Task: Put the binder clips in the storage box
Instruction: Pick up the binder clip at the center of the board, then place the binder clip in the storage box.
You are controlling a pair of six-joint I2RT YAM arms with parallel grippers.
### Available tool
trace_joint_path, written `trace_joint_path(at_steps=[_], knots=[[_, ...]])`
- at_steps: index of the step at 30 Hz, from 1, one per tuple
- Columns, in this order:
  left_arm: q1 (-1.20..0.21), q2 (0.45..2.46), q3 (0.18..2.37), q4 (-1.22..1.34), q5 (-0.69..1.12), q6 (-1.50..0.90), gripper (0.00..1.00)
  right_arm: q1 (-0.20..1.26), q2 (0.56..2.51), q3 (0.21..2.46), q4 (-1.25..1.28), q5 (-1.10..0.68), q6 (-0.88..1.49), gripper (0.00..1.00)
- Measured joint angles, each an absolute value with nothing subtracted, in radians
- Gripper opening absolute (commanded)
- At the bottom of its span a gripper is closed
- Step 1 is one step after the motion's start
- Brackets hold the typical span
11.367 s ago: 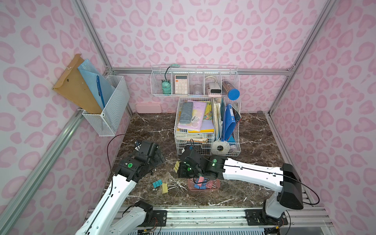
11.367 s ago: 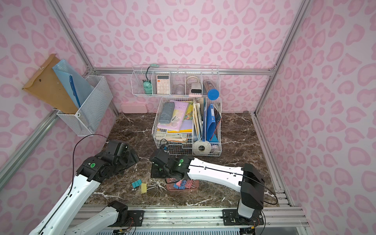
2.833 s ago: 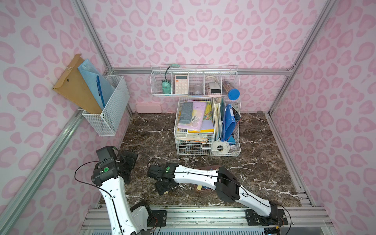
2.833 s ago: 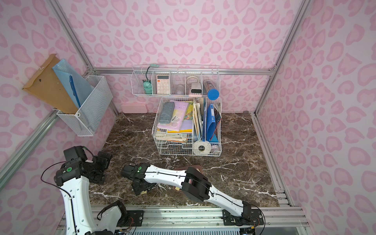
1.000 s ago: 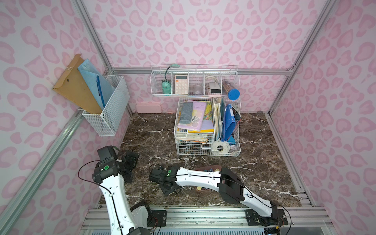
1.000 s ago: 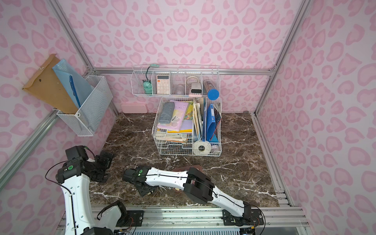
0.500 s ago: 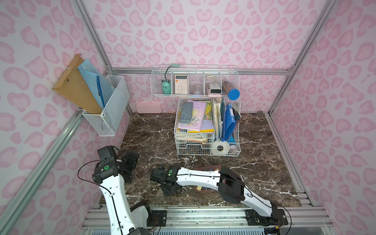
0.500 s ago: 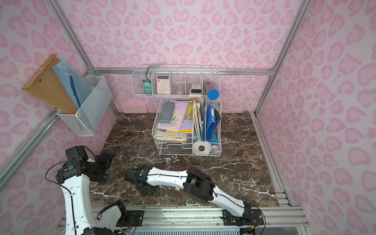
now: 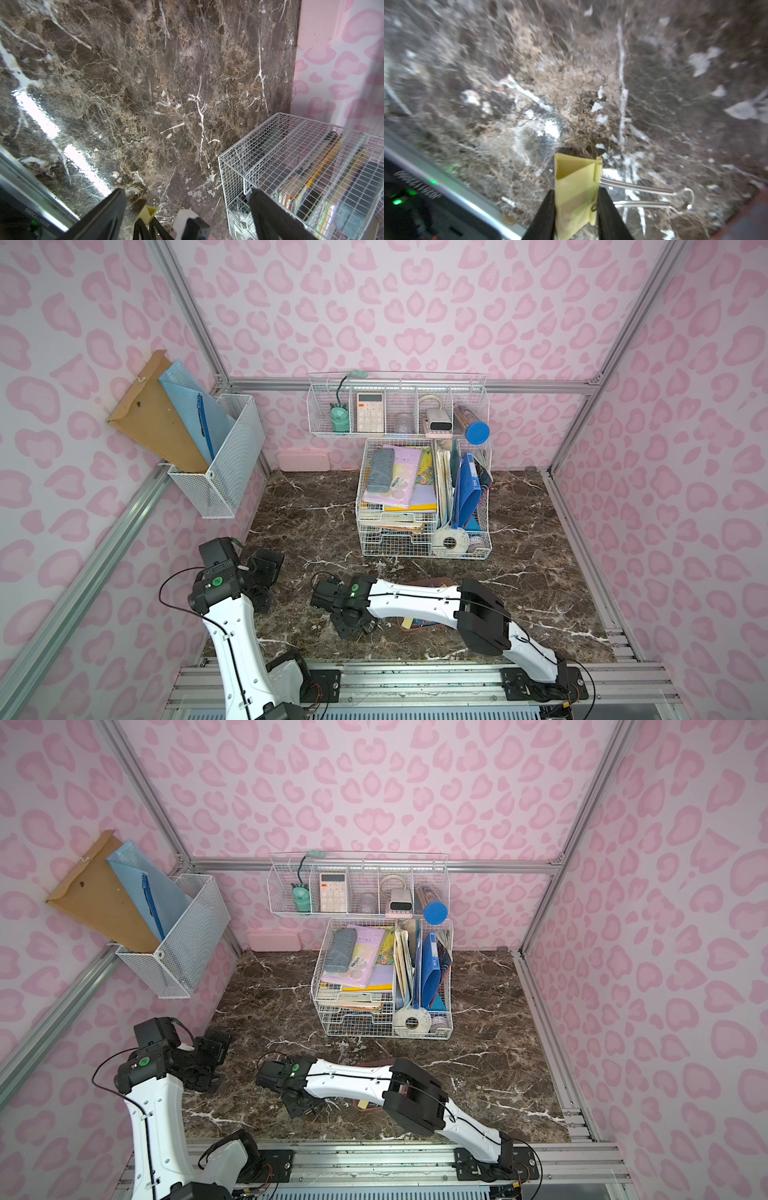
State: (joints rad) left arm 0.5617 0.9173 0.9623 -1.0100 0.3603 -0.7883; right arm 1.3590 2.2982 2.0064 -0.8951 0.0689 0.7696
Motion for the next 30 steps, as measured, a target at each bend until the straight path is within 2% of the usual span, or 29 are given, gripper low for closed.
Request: trace_joint_path(at_steps=[3, 7, 13, 22, 26, 30], knots=[[0.553, 0.916, 0.947, -0.979, 0.422, -0.754, 0.86, 1.350, 2.214, 1.988, -0.850, 0.076, 0.781, 0.31], [0.475, 0.903, 0.924, -0.901, 0.527, -0.698, 1.00, 1.333, 2.110, 1.957, -0.831, 0.115, 0.789, 0.30], [0.241, 0.916, 0.928, -0.786, 0.593, -0.623, 1.00, 1.255, 1.878, 1.762, -0.836, 0.187, 0.839, 0.30], [-0.201, 0.985, 0.944, -0.708, 0.524, -0.543, 1.00, 1.115, 1.553, 1.304, -0.846, 0.223, 0.916, 0.30], [-0.400, 0.997, 0.916, -0.691, 0.433, -0.521, 1.00, 1.089, 1.506, 1.182, -0.844, 0.214, 0.941, 0.30], [-0.479, 1.011, 0.899, -0.685, 0.356, -0.522, 1.00, 1.088, 1.530, 1.143, -0.817, 0.197, 0.968, 0.30]])
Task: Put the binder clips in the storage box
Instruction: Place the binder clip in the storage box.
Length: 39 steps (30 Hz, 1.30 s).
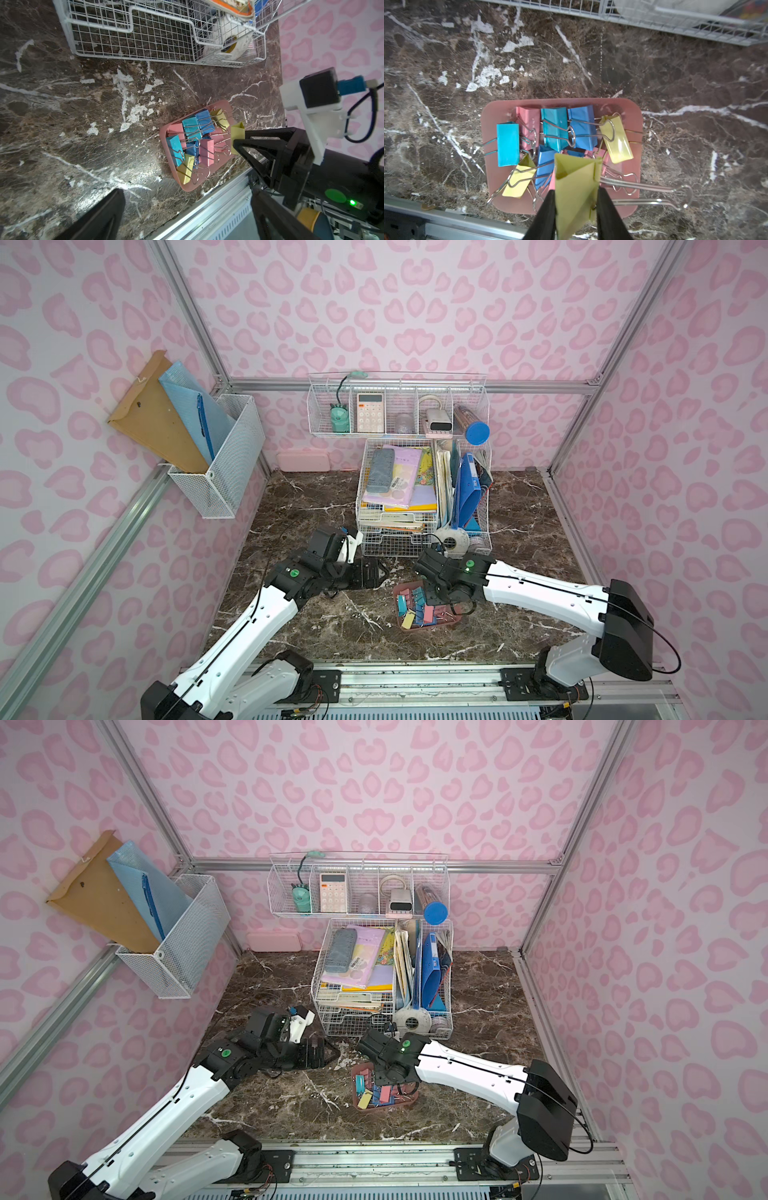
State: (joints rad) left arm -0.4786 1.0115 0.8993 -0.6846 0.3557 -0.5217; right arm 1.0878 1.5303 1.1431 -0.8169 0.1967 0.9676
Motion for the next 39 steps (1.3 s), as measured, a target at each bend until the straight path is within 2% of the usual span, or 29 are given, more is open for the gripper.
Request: trace_joint_path(at_steps=[9, 12, 17, 22, 33, 39], knots=[[-0.496, 1.036, 0.920, -0.672, 0.294, -0.520, 1.00, 1.121, 1.639, 1.158, -0.792, 0.233, 0.995, 0.33], [-0.496, 1.029, 0.919, -0.682, 0.273, -0.517, 1.00, 1.152, 1.666, 1.176, -0.813, 0.264, 1.002, 0.40], [-0.496, 1.007, 0.901, -0.695, 0.246, -0.518, 1.00, 1.183, 1.676, 1.187, -0.837, 0.285, 1.018, 0.58], [-0.497, 0.986, 0.900, -0.701, 0.214, -0.518, 1.00, 1.196, 1.656, 1.202, -0.845, 0.302, 1.028, 0.61], [-0.497, 0.928, 0.920, -0.709, 0.076, -0.517, 1.00, 1.188, 1.489, 1.232, -0.874, 0.389, 1.043, 0.69], [-0.496, 0.853, 0.880, -0.688, -0.181, -0.491, 0.99, 1.092, 1.275, 1.158, -0.776, 0.596, 0.945, 0.77]])
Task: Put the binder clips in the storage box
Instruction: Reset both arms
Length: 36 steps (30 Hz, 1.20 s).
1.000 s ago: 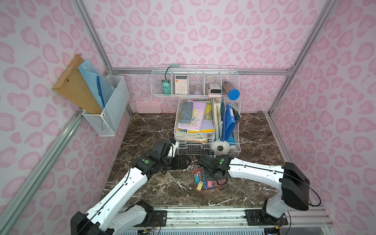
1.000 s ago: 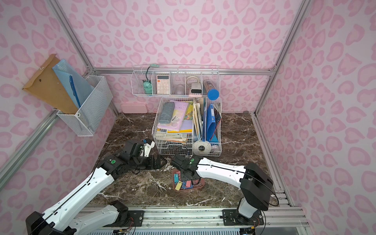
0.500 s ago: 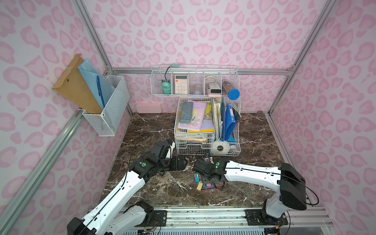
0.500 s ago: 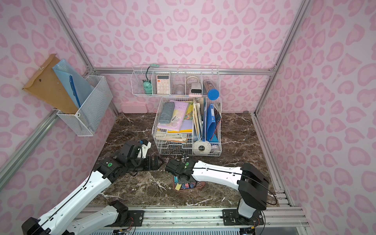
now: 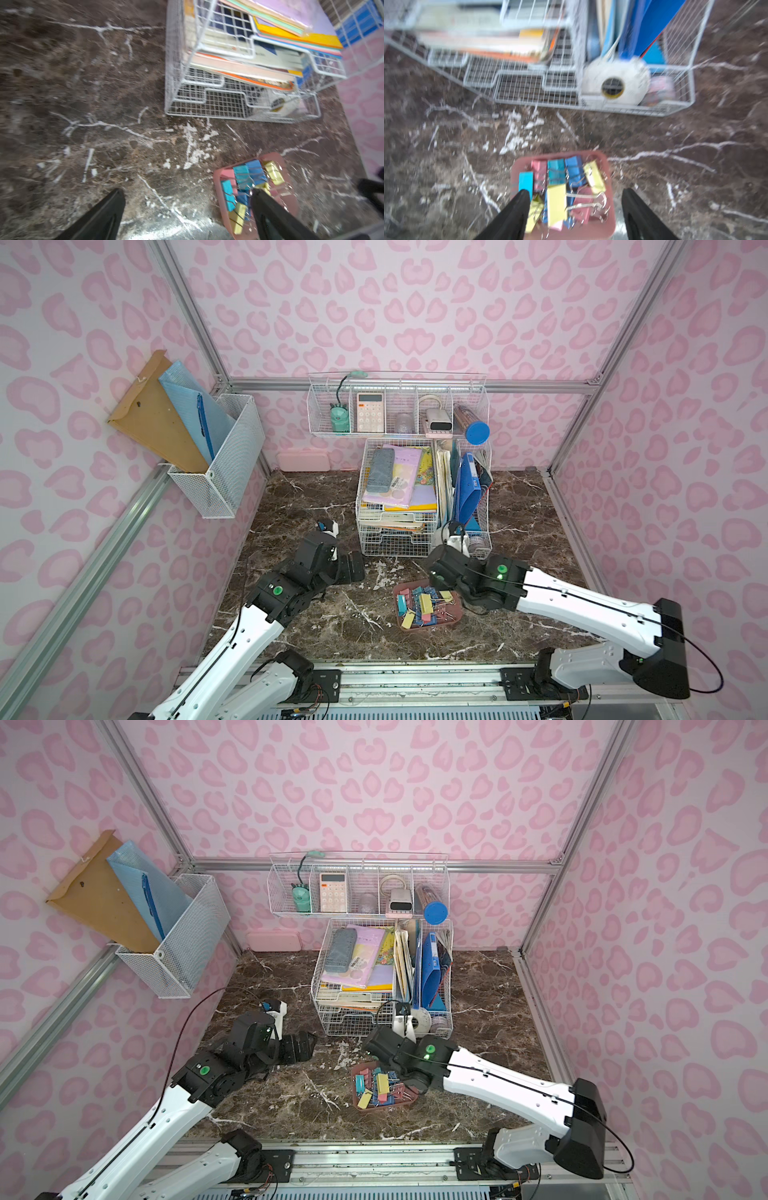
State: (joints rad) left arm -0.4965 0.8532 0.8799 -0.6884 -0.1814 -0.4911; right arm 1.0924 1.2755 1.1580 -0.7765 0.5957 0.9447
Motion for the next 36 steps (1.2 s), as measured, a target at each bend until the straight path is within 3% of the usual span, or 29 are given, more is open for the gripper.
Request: trace_joint_path(at_steps=[3, 7, 12, 15, 24, 29, 36], knots=[[-0.488, 0.830, 0.810, -0.641, -0.326, -0.474, 0.97, 0.940, 1.131, 1.019, -0.603, 0.670, 0.808, 0.81], [-0.443, 0.848, 0.723, -0.503, -0.439, -0.379, 0.94, 0.746, 0.946, 0.781, -0.299, 0.745, 0.623, 0.94], [-0.229, 0.968, 0.684, -0.342, -0.498, -0.361, 0.91, 0.548, 0.759, 0.398, 0.188, 0.783, 0.353, 0.97], [-0.190, 1.054, 0.672, -0.223, -0.508, -0.309, 0.89, 0.430, 0.736, 0.236, 0.400, 0.769, 0.233, 0.98], [-0.078, 1.258, 0.561, 0.236, -0.451, -0.121, 0.89, 0.150, 1.037, 0.118, 0.756, 0.645, 0.127, 0.99], [-0.021, 1.324, 0.508, 0.409, -0.398, -0.094, 0.93, 0.119, 1.323, 0.170, 0.967, 0.618, 0.100, 0.99], [0.021, 1.468, 0.451, 0.603, -0.306, -0.086, 0.93, 0.106, 1.515, 0.252, 1.142, 0.518, 0.074, 0.99]])
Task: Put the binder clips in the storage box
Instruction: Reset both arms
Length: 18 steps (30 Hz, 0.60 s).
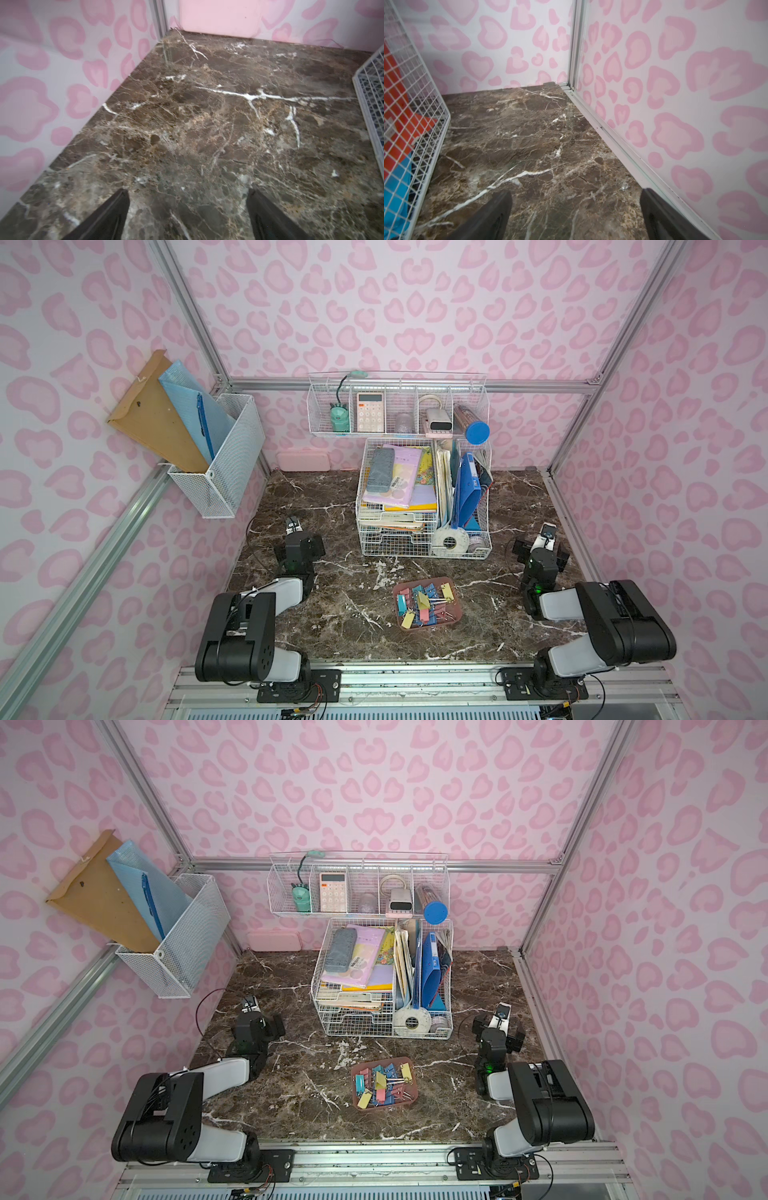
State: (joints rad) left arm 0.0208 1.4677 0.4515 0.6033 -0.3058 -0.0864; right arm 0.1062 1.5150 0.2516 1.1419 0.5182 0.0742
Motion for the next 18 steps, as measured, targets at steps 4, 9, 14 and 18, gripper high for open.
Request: trace_joint_path(at_steps=[4, 9, 14, 18], knots=[[0.052, 1.511, 0.413, 0.717, -0.217, -0.074, 0.99, 0.052, 1.535, 0.216, 1.250, 0.396, 0.075, 1.00], [0.094, 1.570, 0.390, 0.809, -0.082, -0.050, 1.00, 0.017, 1.555, 0.168, 1.340, 0.283, 0.075, 1.00], [0.119, 1.539, 0.458, 0.775, -0.054, -0.079, 0.99, 0.016, 1.541, 0.185, 1.340, 0.247, 0.075, 1.00], [0.118, 1.540, 0.458, 0.738, -0.039, -0.089, 0.99, 0.020, 1.560, 0.174, 1.359, 0.241, 0.074, 0.99]])
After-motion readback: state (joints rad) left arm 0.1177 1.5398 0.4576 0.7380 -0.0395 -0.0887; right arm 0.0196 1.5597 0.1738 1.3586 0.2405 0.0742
